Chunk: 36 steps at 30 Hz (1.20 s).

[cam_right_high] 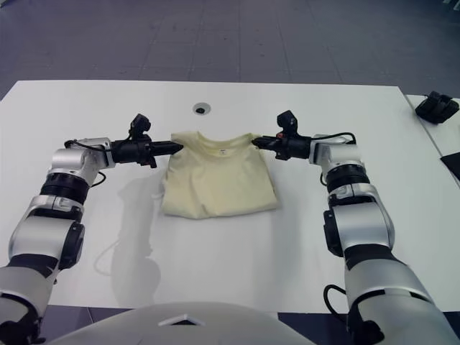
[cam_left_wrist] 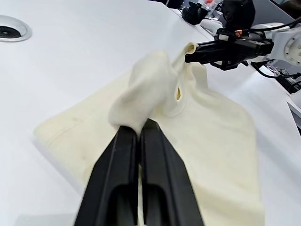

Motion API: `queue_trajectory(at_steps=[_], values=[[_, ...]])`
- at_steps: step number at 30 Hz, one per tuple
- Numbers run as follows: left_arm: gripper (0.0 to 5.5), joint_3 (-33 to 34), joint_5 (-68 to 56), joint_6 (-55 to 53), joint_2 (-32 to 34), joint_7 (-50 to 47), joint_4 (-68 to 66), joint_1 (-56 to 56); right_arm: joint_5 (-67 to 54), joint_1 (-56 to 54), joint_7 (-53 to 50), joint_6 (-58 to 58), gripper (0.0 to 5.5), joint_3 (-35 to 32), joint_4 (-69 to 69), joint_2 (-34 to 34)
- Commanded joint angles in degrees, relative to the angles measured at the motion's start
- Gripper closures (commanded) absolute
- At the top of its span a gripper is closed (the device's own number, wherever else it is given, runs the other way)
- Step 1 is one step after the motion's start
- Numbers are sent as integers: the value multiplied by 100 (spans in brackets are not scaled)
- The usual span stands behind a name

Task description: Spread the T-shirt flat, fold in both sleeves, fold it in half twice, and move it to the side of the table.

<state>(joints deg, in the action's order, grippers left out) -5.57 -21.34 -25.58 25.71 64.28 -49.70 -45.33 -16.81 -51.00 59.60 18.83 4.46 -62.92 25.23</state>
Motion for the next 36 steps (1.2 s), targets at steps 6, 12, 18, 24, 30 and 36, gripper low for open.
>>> queue_trajectory(at_steps=[6,12,18,24,30,36], values=[[550,150,562,380,-173,-252,-570,-233,227,-413,-622,-414,550,-607,-518,-342],[462,270,952,694,-337,-1024,-870,-260,652,-242,-1747,-925,457,-690,-668,-431],[362,527,1138,1131,-18,-1684,-315,-139,1358,104,-1929,-2093,361,-279,-50,-349],[249,-550,1021,365,298,-711,3753,1587,2628,-110,-2426,-3356,253,639,-112,-352],[147,-1284,1690,641,815,-344,4898,2217,3865,-299,-3092,-3942,155,1566,-676,-247],[44,-1873,3050,1369,1139,-902,4355,2139,4566,44,-2930,-4796,59,2176,-683,183]])
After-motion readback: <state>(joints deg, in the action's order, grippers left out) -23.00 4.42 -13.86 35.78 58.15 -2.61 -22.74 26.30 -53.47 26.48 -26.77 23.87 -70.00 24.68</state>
